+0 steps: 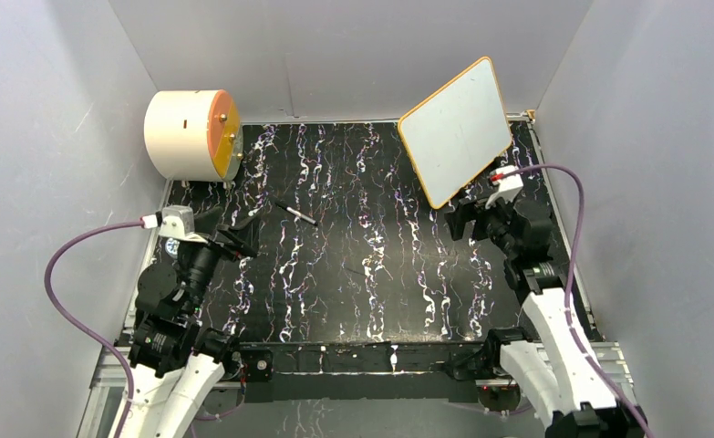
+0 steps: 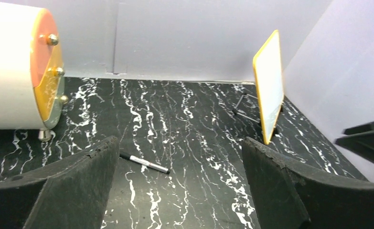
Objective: Write a sentence on the whiteboard
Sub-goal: Move the whiteboard to the center of the board.
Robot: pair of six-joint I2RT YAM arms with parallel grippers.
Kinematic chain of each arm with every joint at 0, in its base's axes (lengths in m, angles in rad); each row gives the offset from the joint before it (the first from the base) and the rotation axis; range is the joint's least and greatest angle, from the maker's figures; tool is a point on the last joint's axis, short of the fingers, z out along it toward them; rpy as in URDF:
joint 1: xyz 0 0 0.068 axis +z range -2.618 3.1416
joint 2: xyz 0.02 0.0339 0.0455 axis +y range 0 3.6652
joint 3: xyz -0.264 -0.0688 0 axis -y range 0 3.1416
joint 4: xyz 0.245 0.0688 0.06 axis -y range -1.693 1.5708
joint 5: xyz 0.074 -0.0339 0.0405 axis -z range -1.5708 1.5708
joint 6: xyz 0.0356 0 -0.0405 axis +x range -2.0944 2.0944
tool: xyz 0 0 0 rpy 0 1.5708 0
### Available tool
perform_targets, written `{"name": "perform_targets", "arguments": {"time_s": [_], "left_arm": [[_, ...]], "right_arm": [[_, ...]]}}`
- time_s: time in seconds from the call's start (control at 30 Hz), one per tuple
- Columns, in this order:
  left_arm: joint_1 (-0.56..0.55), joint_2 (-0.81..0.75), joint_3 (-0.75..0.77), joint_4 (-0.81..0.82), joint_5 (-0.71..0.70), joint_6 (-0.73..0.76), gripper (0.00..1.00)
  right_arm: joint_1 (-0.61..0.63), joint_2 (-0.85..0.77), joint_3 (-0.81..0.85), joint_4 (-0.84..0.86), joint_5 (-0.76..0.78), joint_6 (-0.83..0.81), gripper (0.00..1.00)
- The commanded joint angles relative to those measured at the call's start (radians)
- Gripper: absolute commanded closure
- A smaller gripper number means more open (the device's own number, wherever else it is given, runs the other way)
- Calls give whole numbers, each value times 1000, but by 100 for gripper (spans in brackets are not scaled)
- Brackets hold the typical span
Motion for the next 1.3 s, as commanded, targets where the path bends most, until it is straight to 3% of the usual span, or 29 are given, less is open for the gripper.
{"name": "perform_targets", "arguments": {"time_s": [0.0,0.2,0.5,0.93,1.27], "left_arm": [[-51,-28,6,27,-17,14,4],[-101,-38,6,27,-30,28,4],[-122,-38,7,27,-21,39,4],[-126,11,8,30,21,63,4],[-127,51,8,34,42,75,4]], "right_arm": [[2,109,50,103,-57,-1,1],[-13,278,84,171,-29,-95,1],[-199,601,189,281,-251,-210,11],[-257,946,385,204,-295,-428,30],[-258,1101,469,144,-332,-506,40]]}}
